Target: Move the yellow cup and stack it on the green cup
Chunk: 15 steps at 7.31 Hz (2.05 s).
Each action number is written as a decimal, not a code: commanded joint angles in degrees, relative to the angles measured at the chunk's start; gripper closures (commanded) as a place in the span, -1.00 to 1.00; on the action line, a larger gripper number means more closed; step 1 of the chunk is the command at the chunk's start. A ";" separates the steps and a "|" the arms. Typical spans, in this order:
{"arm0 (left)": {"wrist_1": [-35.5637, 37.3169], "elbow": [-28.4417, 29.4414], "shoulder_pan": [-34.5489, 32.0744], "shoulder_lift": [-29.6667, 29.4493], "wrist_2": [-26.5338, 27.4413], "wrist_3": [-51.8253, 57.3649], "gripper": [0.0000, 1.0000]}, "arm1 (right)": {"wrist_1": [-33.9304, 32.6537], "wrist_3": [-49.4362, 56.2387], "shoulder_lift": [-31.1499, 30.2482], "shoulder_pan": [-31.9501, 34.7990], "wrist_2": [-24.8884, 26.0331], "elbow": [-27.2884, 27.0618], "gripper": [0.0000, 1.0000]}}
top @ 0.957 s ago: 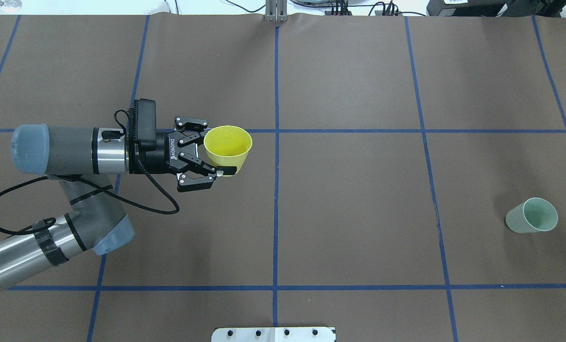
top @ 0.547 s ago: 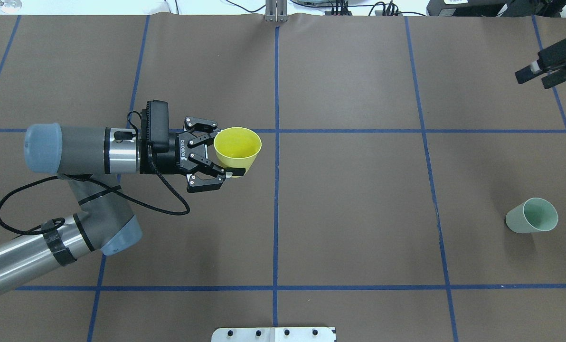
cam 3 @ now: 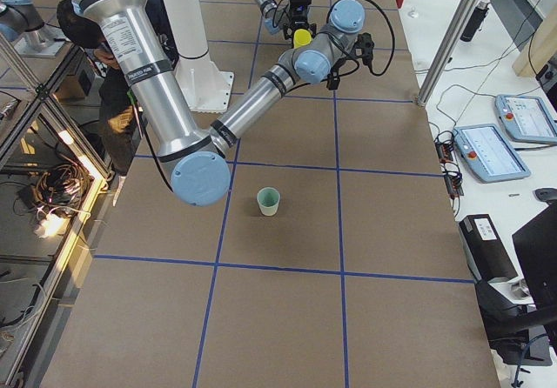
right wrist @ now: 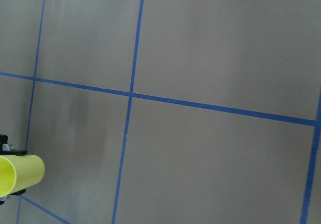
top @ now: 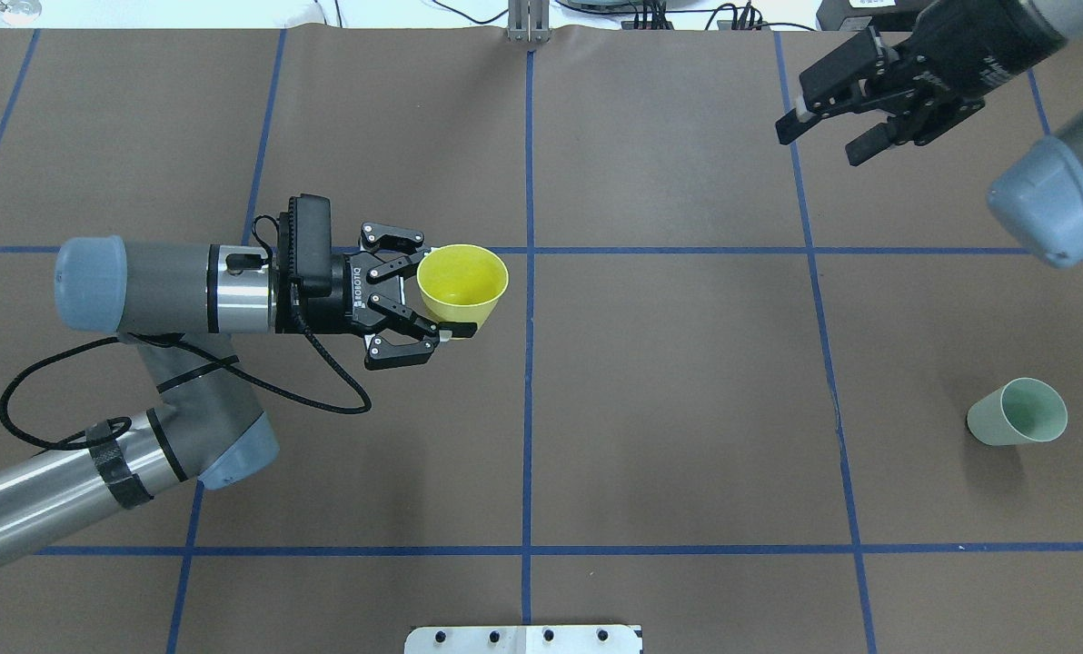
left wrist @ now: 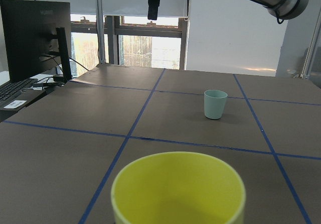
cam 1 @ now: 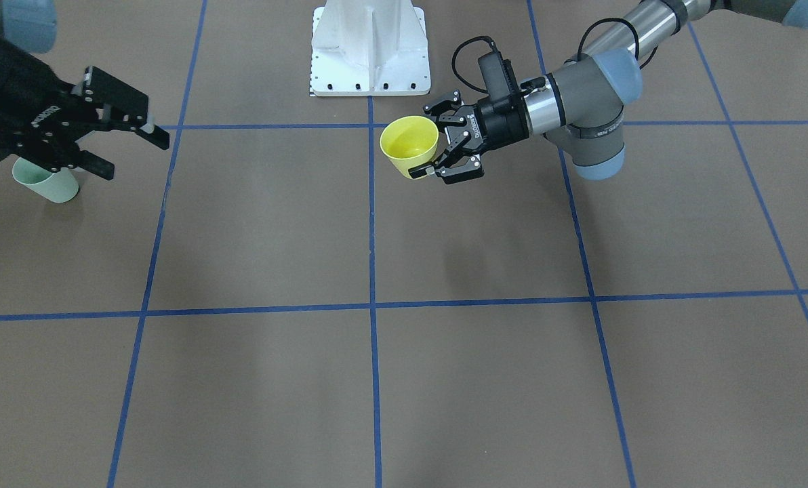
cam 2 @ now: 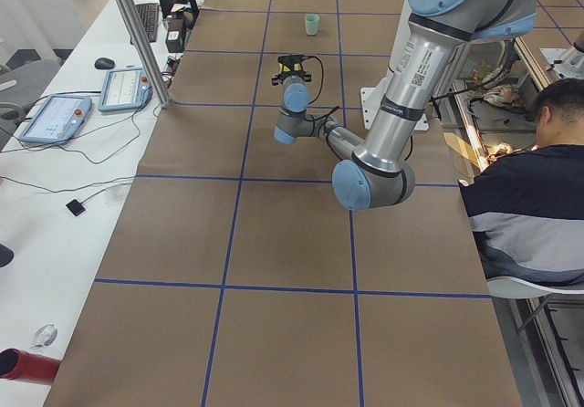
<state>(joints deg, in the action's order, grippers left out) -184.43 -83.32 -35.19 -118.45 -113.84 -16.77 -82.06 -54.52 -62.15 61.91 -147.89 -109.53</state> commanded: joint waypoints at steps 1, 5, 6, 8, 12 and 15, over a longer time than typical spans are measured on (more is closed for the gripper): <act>0.30 0.00 -0.14 -0.03 0.72 9.32 0.78 | 2.33 -10.64 4.83 -8.35 5.92 0.37 -1.00; 1.43 -0.17 0.04 0.15 2.75 13.87 0.42 | 2.79 -19.55 9.84 -21.72 20.25 0.55 -1.00; 2.14 -0.17 0.04 0.06 2.75 13.61 0.41 | 2.79 -21.74 11.16 -23.22 22.19 0.89 -1.00; 2.32 -0.26 0.12 0.23 2.83 13.34 0.41 | 2.61 -22.29 13.71 -25.87 28.24 2.82 -1.00; 2.32 -0.26 0.21 0.67 2.83 13.34 0.37 | 1.82 -22.29 14.86 -25.88 30.82 6.16 -1.00; 2.41 -0.09 0.21 0.67 2.75 13.34 0.32 | 1.55 -22.29 17.06 -25.96 32.31 8.45 -1.00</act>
<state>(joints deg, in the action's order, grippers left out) -182.05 -83.49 -34.98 -117.78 -111.08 -3.43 -80.46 -76.82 -45.82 36.01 -116.47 -102.09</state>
